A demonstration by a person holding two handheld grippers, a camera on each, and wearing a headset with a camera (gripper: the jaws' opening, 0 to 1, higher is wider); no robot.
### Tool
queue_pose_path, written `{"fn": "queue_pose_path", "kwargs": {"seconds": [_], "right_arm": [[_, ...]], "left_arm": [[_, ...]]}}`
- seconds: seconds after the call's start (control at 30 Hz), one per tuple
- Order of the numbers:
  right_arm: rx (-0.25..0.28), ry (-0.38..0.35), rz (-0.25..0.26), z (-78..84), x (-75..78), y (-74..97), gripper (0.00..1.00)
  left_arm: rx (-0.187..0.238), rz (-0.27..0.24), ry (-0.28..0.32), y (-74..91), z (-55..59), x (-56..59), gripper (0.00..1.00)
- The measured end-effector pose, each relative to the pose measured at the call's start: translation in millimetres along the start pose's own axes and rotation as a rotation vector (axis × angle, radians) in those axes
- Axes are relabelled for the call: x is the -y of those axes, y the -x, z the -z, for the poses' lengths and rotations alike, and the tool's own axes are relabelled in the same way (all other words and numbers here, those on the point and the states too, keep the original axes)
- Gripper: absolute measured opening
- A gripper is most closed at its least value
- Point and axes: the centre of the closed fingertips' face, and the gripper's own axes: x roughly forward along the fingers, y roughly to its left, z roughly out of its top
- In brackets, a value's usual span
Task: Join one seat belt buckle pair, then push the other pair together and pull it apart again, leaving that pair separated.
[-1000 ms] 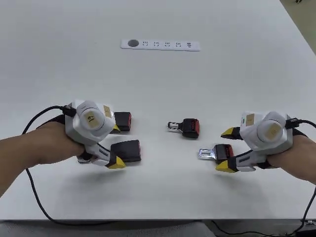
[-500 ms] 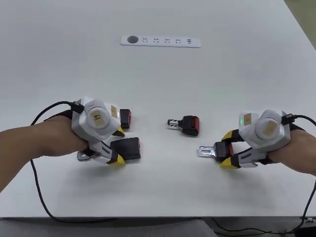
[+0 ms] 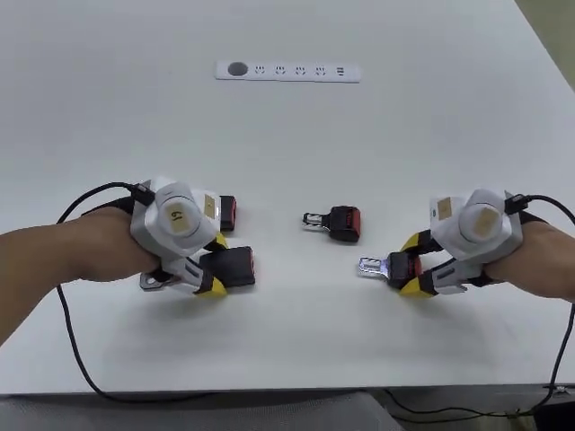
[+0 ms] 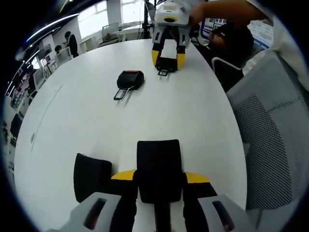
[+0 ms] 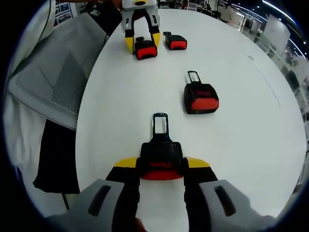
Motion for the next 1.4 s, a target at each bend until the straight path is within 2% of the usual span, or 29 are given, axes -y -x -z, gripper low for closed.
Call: {"fn": "queue_pose_path", "kwargs": {"seconds": [0.17,0.63,1.17,1.4], "right_arm": [[0.0,0.011,-0.005,-0.2,-1.3,0.8,0.33],[-0.028,0.037,-0.006,-5.6,-6.9,1.9,0.33],[0.018,0.045,-0.018,-36.1,-25.1,-13.2,0.33],[0.046,0.052,-0.021,-53.6,-26.4,-22.1,0.33]], "left_arm": [[-0.01,0.006,-0.022,0.5,-2.6,4.4,0.35],[-0.029,0.004,-0.034,1.3,-2.4,5.3,0.35],[-0.021,-0.005,-0.015,1.4,-1.0,4.1,0.34],[-0.025,-0.004,-0.016,0.6,0.8,2.6,0.34]]}}
